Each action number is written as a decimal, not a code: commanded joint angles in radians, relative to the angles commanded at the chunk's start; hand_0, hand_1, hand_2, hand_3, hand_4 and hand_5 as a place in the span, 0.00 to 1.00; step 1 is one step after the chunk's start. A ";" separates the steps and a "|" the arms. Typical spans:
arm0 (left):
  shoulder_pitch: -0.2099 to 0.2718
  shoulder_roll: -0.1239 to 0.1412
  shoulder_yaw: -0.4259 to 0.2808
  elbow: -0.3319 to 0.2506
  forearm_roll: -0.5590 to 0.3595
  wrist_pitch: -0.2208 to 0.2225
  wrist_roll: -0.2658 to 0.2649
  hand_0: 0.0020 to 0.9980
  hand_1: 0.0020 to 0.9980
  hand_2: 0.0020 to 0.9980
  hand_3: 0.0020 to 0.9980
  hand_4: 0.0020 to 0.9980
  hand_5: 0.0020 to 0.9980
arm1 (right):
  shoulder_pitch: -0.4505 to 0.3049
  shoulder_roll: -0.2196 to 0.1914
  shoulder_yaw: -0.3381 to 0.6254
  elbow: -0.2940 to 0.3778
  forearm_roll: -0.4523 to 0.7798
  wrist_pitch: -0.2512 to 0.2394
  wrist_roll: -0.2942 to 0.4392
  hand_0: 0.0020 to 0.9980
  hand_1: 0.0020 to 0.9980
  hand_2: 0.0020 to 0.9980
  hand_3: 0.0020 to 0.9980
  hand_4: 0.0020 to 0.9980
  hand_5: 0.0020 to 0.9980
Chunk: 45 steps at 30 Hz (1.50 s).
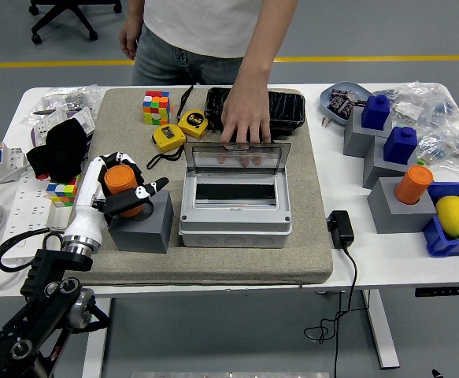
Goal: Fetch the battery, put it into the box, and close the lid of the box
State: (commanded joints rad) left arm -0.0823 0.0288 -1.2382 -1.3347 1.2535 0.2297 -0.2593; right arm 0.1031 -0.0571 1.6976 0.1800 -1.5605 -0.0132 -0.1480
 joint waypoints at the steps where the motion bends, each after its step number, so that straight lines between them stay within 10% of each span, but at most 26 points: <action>1: 0.000 0.000 0.000 -0.005 0.001 0.001 0.001 0.02 0.00 0.04 0.02 1.00 0.06 | 0.000 0.000 0.000 0.000 0.001 0.000 0.000 0.92 0.83 0.80 0.80 1.00 0.99; 11: -0.017 0.032 0.034 -0.089 0.113 0.026 0.012 0.03 0.00 0.03 0.00 1.00 0.11 | 0.002 -0.001 -0.004 0.000 0.007 0.000 0.001 0.92 0.83 0.80 0.80 1.00 0.99; 23: -0.101 0.090 0.182 -0.180 0.396 0.156 0.005 0.03 0.00 0.01 0.00 1.00 0.18 | 0.004 -0.003 0.003 0.000 0.002 -0.001 0.001 0.92 0.83 0.80 0.80 1.00 0.99; 34: -0.220 0.114 0.416 -0.139 0.673 0.201 0.033 0.04 0.00 0.01 0.00 1.00 0.19 | 0.009 -0.003 0.007 0.000 -0.007 0.000 0.002 0.92 0.83 0.80 0.80 1.00 0.99; 45: -0.338 0.113 0.631 -0.034 0.664 0.225 0.018 0.04 0.00 0.01 0.00 1.00 0.19 | 0.010 -0.005 0.009 0.000 -0.020 0.001 -0.002 0.92 0.83 0.80 0.80 1.00 0.99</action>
State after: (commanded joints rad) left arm -0.4199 0.1420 -0.6068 -1.3692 1.9177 0.4547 -0.2416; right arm 0.1135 -0.0624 1.7063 0.1800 -1.5800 -0.0121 -0.1501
